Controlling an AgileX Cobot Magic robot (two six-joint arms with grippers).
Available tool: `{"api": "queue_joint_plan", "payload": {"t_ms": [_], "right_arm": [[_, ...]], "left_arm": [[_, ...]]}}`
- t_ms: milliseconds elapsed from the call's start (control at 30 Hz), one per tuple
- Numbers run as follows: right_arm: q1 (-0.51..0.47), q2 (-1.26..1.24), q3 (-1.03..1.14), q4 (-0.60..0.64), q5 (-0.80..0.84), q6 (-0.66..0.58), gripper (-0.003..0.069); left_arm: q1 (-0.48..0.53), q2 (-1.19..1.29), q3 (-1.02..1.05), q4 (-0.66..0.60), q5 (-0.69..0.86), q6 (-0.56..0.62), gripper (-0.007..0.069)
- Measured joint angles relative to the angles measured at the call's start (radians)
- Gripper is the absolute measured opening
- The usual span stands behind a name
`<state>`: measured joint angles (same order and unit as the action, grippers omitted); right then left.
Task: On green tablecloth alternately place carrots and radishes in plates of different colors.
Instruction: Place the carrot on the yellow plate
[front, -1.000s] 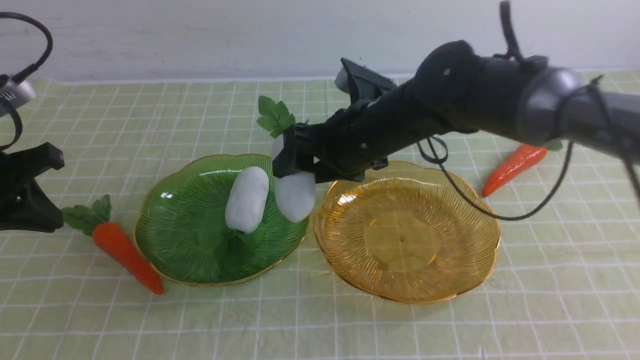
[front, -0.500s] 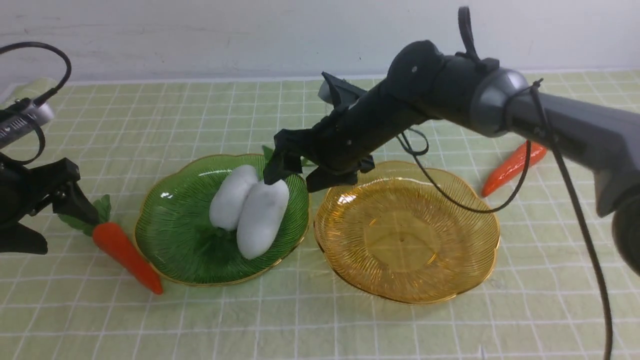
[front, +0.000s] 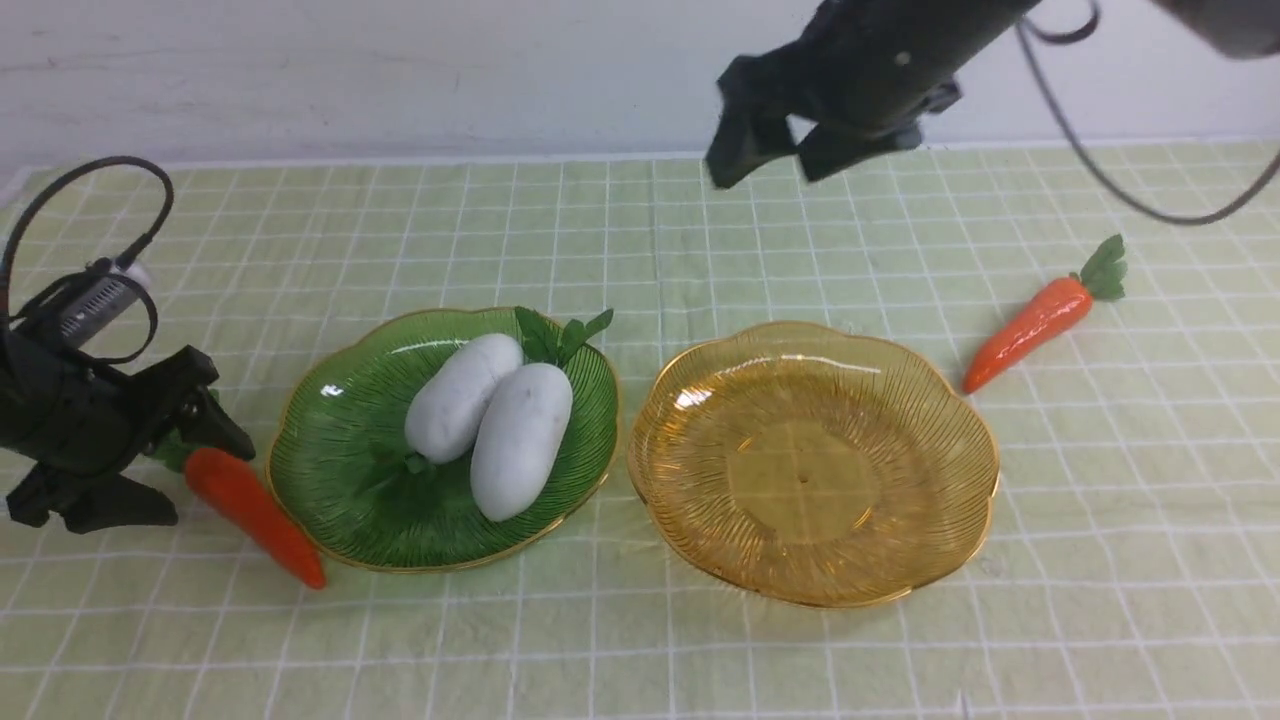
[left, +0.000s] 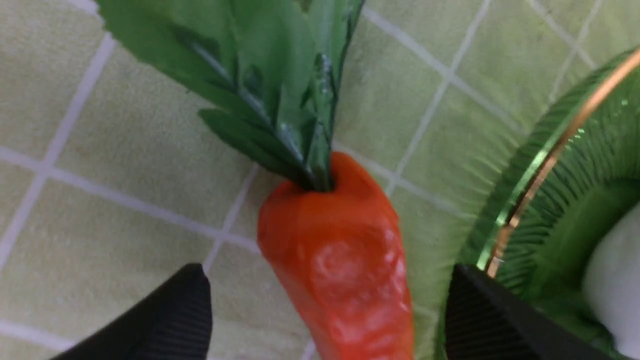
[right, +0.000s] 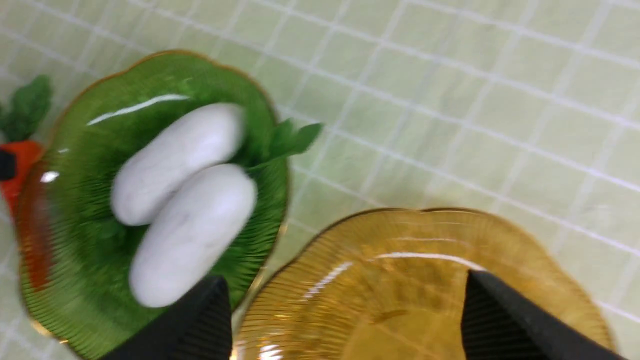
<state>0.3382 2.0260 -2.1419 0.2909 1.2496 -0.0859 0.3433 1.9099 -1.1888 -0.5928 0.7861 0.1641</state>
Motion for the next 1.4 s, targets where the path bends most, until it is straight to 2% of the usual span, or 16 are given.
{"api": "queue_joint_plan", "payload": {"t_ms": [33, 100, 133, 167, 367, 500, 600, 667, 700, 733, 800, 833, 1000, 1200, 1400], "right_arm": [[-0.007, -0.007, 0.0, -0.023, 0.002, 0.003, 0.0559], [-0.038, -0.028, 0.0, -0.109, 0.006, 0.026, 0.0559], [-0.043, -0.029, 0.0, -0.12, 0.006, 0.026, 0.0559], [-0.059, -0.035, 0.0, -0.151, 0.009, 0.038, 0.0559], [-0.14, -0.037, 0.0, -0.195, 0.013, 0.049, 0.0559], [-0.224, -0.037, 0.0, -0.21, 0.013, 0.065, 0.0559], [-0.279, -0.036, 0.0, -0.227, 0.013, 0.102, 0.0559], [-0.324, -0.025, 0.0, -0.234, 0.013, 0.145, 0.0559], [-0.37, 0.004, -0.001, -0.235, 0.013, 0.189, 0.0559], [-0.377, 0.011, -0.001, -0.235, 0.013, 0.195, 0.0559], [-0.396, 0.044, -0.001, -0.235, 0.013, 0.22, 0.0559], [-0.406, 0.079, -0.001, -0.231, 0.012, 0.24, 0.0559], [-0.409, 0.199, -0.001, -0.189, 0.008, 0.282, 0.0559], [-0.409, 0.334, -0.001, -0.072, -0.011, 0.287, 0.0559], [-0.409, 0.404, -0.001, -0.034, -0.051, 0.286, 0.0559]], "left_arm": [[0.0, 0.006, 0.0, 0.002, -0.005, 0.002, 0.0543], [0.0, 0.016, -0.002, 0.032, -0.01, 0.001, 0.0434], [0.0, 0.016, -0.002, 0.041, -0.01, -0.001, 0.0421], [0.0, 0.016, -0.009, 0.072, -0.006, -0.005, 0.0347], [0.001, -0.02, -0.089, 0.167, 0.083, -0.006, 0.034], [-0.025, -0.104, -0.18, 0.171, 0.151, 0.001, 0.034], [-0.103, -0.166, -0.243, 0.14, 0.168, 0.02, 0.034], [-0.197, -0.191, -0.293, 0.096, 0.177, 0.037, 0.034], [-0.313, -0.199, -0.337, 0.041, 0.175, 0.054, 0.034], [-0.325, -0.199, -0.341, 0.033, 0.171, 0.06, 0.034], [-0.435, -0.194, -0.369, 0.013, 0.148, 0.083, 0.034], [-0.507, -0.184, -0.38, 0.004, 0.099, 0.1, 0.034], [-0.728, -0.102, -0.388, 0.006, -0.053, 0.119, 0.034], [-0.833, 0.048, -0.388, 0.011, -0.182, 0.121, 0.034], [-0.84, 0.13, -0.388, 0.016, -0.207, 0.122, 0.0349]]}}
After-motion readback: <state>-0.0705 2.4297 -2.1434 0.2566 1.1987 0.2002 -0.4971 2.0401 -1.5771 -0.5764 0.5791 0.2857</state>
